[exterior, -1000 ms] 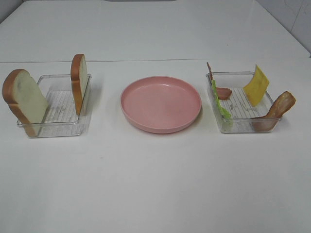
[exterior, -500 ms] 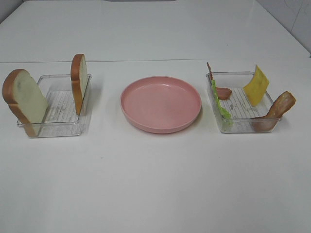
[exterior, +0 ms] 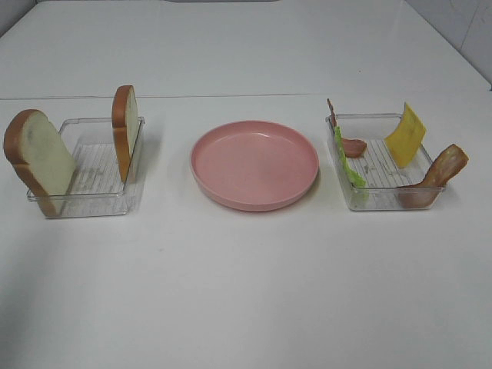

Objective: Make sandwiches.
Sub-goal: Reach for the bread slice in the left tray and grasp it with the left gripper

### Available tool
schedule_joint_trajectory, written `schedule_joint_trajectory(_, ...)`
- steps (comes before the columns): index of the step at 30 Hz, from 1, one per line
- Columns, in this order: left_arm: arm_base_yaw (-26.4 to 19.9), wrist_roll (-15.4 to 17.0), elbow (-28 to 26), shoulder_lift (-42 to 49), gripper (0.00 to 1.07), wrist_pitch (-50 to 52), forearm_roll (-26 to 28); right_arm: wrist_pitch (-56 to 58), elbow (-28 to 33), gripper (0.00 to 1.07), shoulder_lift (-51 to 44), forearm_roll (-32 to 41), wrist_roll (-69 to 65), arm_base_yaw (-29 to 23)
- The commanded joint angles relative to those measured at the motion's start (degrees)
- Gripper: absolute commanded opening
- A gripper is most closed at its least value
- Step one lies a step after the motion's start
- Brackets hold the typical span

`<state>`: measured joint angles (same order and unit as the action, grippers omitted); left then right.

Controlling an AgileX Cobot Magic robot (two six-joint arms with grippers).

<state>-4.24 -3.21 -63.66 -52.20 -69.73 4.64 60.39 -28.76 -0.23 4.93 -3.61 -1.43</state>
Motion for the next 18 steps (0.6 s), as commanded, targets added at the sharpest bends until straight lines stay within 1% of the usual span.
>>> schedule_joint_trajectory(1,-0.11,-0.23,-8.08,-9.97,1.01,-3.32,-0.29,-0.57,0.17,0.98,-1.43,-0.06,0.17,0.34)
schedule_joint_trajectory(2,-0.11,-0.97,-14.73,-18.11,1.01,-3.32,-0.46,-0.57,0.17,0.98,-1.43,-0.06,0.17,0.34)
schedule_joint_trajectory(3,-0.11,-0.97,-17.48,-21.20,1.01,-3.32,-0.57,-0.57,0.17,0.98,-1.43,-0.06,0.17,0.34)
schedule_joint_trajectory(4,-0.11,-0.97,-17.48,-21.20,1.01,-3.32,-0.57,-0.57,0.17,0.98,-1.43,-0.06,0.17,0.34)
schedule_joint_trajectory(5,-0.11,-0.97,-23.61,-28.71,1.01,-3.32,-0.46,-0.57,0.17,0.98,-1.43,-0.06,0.17,0.34)
schedule_joint_trajectory(6,-0.06,-0.80,-26.36,-31.46,1.01,-3.32,-0.29,-0.57,0.17,0.98,-1.43,-0.06,0.17,0.34)
schedule_joint_trajectory(7,-0.06,-0.80,-26.36,-31.46,1.01,-3.32,-0.29,-0.57,0.17,0.98,-1.43,-0.06,0.17,0.34)
schedule_joint_trajectory(9,1.32,-0.29,-34.38,-42.00,1.01,-3.38,0.34,-0.57,0.17,0.98,-1.43,-0.06,0.17,0.34)
schedule_joint_trajectory(10,1.32,-0.29,-34.38,-42.00,1.01,-3.38,0.34,-0.57,0.17,0.98,-1.43,-0.06,0.17,0.34)
schedule_joint_trajectory(11,1.95,-0.17,-35.64,-43.95,1.01,-3.38,0.29,-0.57,0.17,0.98,-1.43,-0.06,0.17,0.34)
schedule_joint_trajectory(12,3.15,0.57,-38.33,-46.75,1.01,-3.38,0.29,-0.57,0.17,0.98,-1.43,-0.06,0.17,0.34)
schedule_joint_trajectory(13,3.15,0.57,-38.33,-46.75,1.01,-3.38,0.29,-0.57,0.17,0.98,-1.43,-0.06,0.17,0.34)
schedule_joint_trajectory(15,5.39,2.41,-41.25,-49.96,1.01,-3.38,0.29,-0.57,0.17,0.98,-1.43,-0.06,0.17,0.34)
schedule_joint_trajectory(16,5.39,2.41,-41.25,-49.96,1.01,-3.38,0.29,-0.57,0.17,0.98,-1.43,-0.06,0.17,0.34)
schedule_joint_trajectory(17,7.28,3.21,-42.80,-52.02,1.01,-3.38,0.29,-0.57,0.17,0.98,-1.43,-0.06,0.17,0.34)
schedule_joint_trajectory(18,7.28,3.21,-42.80,-52.02,1.01,-3.38,0.29,-0.57,0.17,0.98,-1.43,-0.06,0.17,0.34)
